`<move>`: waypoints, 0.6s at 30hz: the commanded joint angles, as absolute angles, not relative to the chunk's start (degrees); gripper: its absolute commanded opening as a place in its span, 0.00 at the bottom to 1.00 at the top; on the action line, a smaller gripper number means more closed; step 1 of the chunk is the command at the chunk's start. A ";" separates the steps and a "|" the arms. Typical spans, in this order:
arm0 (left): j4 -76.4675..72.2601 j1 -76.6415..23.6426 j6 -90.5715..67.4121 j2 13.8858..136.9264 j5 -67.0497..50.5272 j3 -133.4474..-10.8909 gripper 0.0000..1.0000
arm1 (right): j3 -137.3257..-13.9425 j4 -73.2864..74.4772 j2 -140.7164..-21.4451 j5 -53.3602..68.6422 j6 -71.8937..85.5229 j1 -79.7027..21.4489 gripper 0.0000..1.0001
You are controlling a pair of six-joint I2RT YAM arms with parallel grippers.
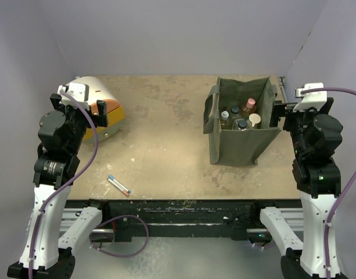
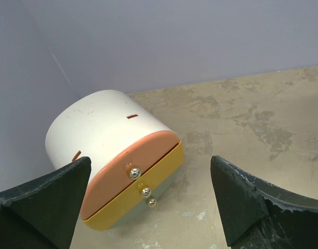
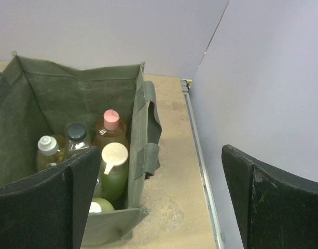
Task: Place the personal care products into the canvas bag
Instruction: Reset both arms
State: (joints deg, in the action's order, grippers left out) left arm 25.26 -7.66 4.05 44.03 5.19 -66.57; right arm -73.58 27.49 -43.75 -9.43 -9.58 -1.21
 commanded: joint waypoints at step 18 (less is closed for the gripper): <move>26.53 -5.80 2.29 45.21 1.73 -69.82 0.99 | -73.59 23.41 -44.12 -6.79 -6.76 2.72 1.00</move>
